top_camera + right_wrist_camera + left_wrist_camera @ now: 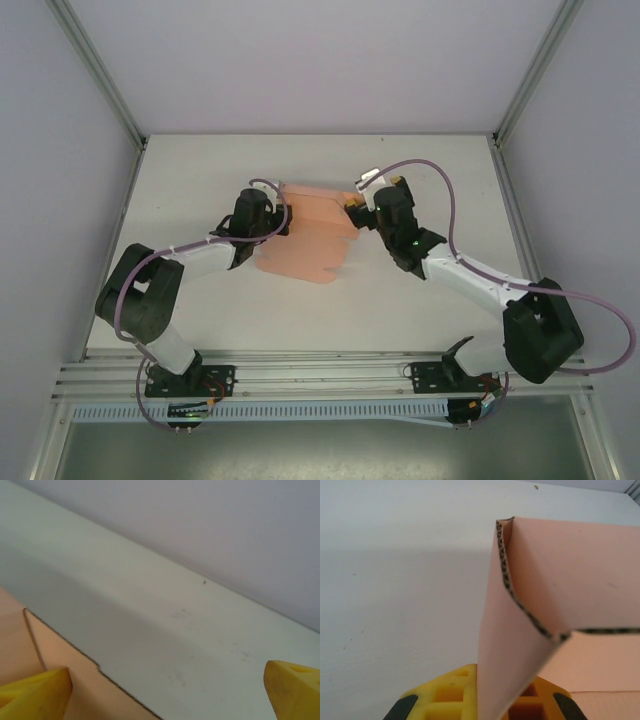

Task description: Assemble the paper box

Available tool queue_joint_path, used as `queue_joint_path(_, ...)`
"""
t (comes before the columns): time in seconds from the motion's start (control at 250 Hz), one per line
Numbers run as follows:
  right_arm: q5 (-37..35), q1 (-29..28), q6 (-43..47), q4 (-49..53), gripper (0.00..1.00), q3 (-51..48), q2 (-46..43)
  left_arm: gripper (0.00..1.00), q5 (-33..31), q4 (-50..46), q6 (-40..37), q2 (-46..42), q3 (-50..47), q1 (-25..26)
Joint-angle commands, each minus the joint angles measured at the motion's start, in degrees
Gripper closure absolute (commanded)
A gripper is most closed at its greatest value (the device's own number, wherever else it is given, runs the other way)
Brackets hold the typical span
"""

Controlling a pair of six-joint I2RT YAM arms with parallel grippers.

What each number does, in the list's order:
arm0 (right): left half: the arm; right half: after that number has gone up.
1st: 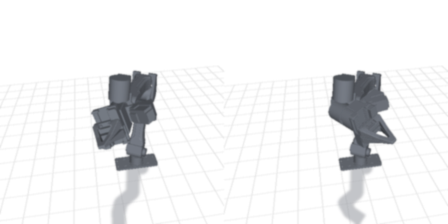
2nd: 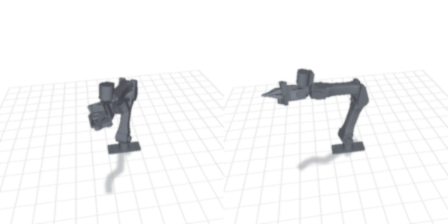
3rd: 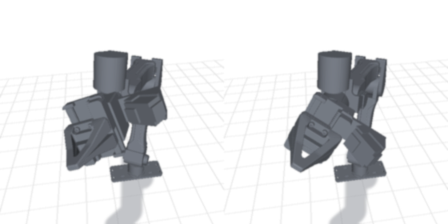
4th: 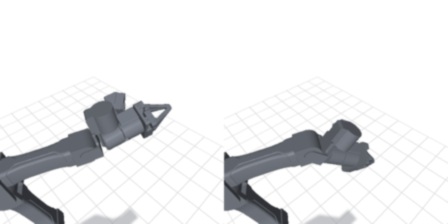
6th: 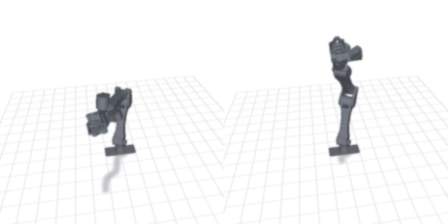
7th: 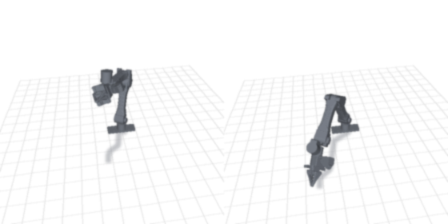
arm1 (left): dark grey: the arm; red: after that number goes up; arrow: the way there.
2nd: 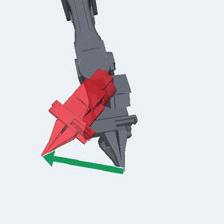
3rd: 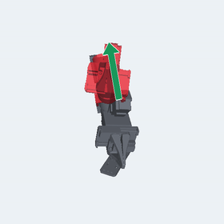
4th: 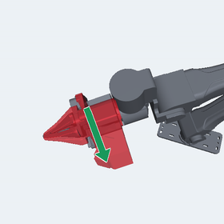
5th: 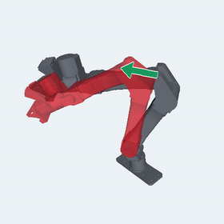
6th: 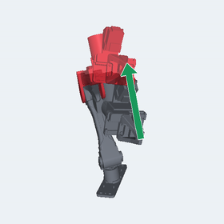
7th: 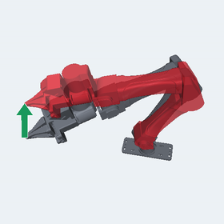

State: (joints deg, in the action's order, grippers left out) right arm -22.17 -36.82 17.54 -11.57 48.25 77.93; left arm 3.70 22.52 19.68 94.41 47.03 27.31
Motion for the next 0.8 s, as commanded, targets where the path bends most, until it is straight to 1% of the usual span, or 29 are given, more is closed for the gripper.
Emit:
queue_joint_path(0.0,5.0,-0.5,-3.4,-3.1,0.01,0.4,1.3,1.0,3.5,1.8,1.3,-2.1,0.0,0.3)
queue_joint_path(0.14,5.1,-1.2,-6.2,-9.5,0.01,-0.5,3.3,1.0,6.1,2.2,1.9,-0.6,0.9,0.3)
queue_joint_path(0.228,3.1,-2.2,-8.4,-14.1,0.01,-1.0,4.7,1.0,7.0,3.8,3.6,0.3,0.8,0.4)
queue_joint_path(0.332,-2.7,-4.2,-10.7,-22.6,0.01,-2.4,6.9,1.0,9.2,9.1,5.2,0.7,-1.4,0.4)
queue_joint_path(0.392,-6.7,-5.6,-11.7,-24.4,0.01,-1.6,8.9,1.0,10.2,9.6,5.7,0.9,-1.3,0.4)
queue_joint_path(0.504,-21.0,-9.5,-12.0,-25.0,0.01,2.5,14.0,1.0,10.7,9.0,6.2,1.3,-0.7,0.5)
queue_joint_path(0.608,-29.7,-12.5,-10.2,-31.2,0.01,3.0,16.8,1.0,10.0,9.1,6.5,1.0,-1.1,0.6)
queue_joint_path(0.687,-32.6,-13.1,-12.9,-33.5,0.01,1.9,16.5,1.0,9.4,9.0,6.8,0.7,-1.4,0.6)
queue_joint_path(0.795,-33.1,-12.6,-17.2,-29.6,0.01,0.5,13.4,1.0,7.9,7.5,7.4,0.5,-1.2,0.6)
